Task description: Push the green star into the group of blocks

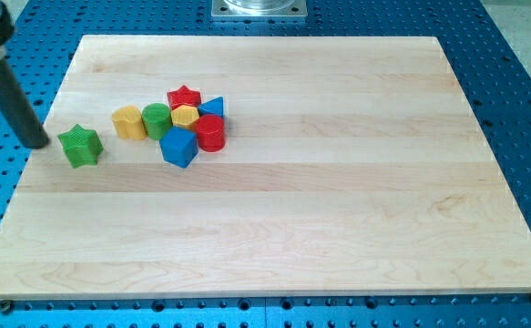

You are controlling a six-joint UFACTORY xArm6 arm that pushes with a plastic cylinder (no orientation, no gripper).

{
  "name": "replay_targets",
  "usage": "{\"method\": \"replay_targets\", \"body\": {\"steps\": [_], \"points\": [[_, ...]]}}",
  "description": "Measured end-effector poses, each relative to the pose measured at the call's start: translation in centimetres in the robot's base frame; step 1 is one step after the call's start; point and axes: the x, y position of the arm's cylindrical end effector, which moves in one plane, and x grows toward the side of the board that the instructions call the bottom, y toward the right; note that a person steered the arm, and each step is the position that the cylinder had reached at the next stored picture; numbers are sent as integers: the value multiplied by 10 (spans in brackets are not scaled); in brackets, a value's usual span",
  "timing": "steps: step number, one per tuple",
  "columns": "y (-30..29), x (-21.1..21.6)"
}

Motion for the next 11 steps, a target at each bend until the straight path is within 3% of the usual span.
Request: {"method": "replay_targets", "body": {"steps": [1, 3, 5, 8, 10, 11], "points": [[45, 0], [9, 20], [86, 31], [135, 29], [126, 29], [68, 19]]}}
